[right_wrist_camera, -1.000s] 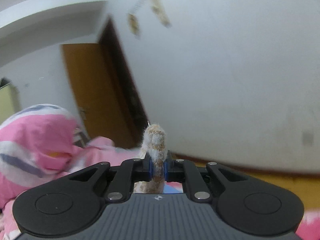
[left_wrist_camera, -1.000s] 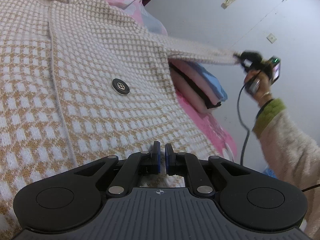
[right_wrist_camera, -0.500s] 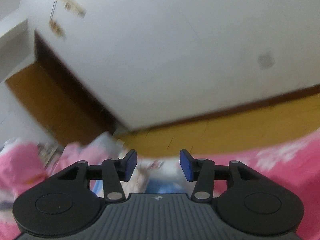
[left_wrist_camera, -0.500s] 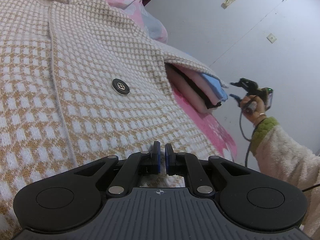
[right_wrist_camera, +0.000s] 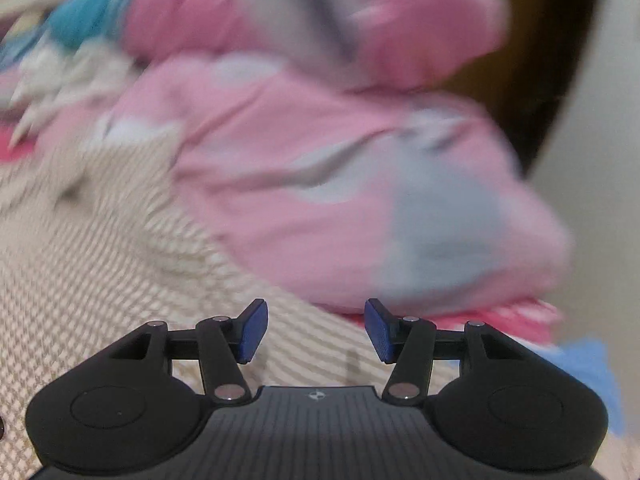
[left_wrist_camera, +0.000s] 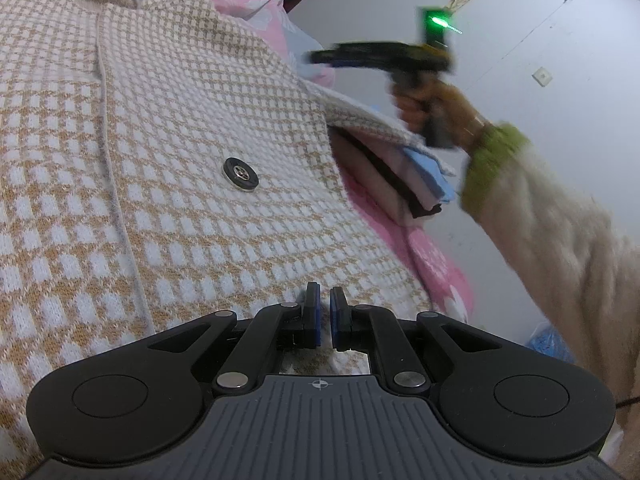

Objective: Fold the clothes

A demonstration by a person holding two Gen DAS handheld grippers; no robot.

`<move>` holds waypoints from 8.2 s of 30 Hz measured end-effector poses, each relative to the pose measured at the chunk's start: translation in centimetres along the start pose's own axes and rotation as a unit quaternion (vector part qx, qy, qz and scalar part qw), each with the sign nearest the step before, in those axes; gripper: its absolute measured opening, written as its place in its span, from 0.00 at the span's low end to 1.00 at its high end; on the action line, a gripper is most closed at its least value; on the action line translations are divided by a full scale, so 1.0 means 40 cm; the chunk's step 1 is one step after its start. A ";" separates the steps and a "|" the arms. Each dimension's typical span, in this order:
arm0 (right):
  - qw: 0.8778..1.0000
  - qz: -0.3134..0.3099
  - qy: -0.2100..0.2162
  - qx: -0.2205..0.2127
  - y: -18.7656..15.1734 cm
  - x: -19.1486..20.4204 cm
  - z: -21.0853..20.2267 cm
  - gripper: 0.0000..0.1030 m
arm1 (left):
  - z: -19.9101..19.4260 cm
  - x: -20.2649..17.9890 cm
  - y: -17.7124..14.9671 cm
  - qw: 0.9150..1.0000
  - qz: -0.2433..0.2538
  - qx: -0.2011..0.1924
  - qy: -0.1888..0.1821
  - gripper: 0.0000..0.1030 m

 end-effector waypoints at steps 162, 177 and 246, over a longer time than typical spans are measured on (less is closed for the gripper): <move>0.969 0.234 -0.049 -0.056 -0.555 0.718 -0.493 0.99 | -0.289 -0.022 -0.057 0.927 0.092 -0.015 0.364 0.94; 0.969 0.245 -0.024 -0.007 -0.616 0.726 -0.427 1.00 | -0.241 -0.008 -0.020 0.918 0.081 -0.010 0.387 0.94; 0.910 0.308 0.103 -0.257 0.258 0.354 -0.468 0.11 | -0.383 0.095 0.099 0.900 0.021 -0.155 0.408 0.97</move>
Point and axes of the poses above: each gripper's, at about its wrist camera, not at the fingertips, and z roughly the way its jaws point, x to its left, y to its top, the point moved 10 cm from there along z, roughly the way its jaws point, and after that the axes turned 4 degrees about y, right-handed, at the moved point
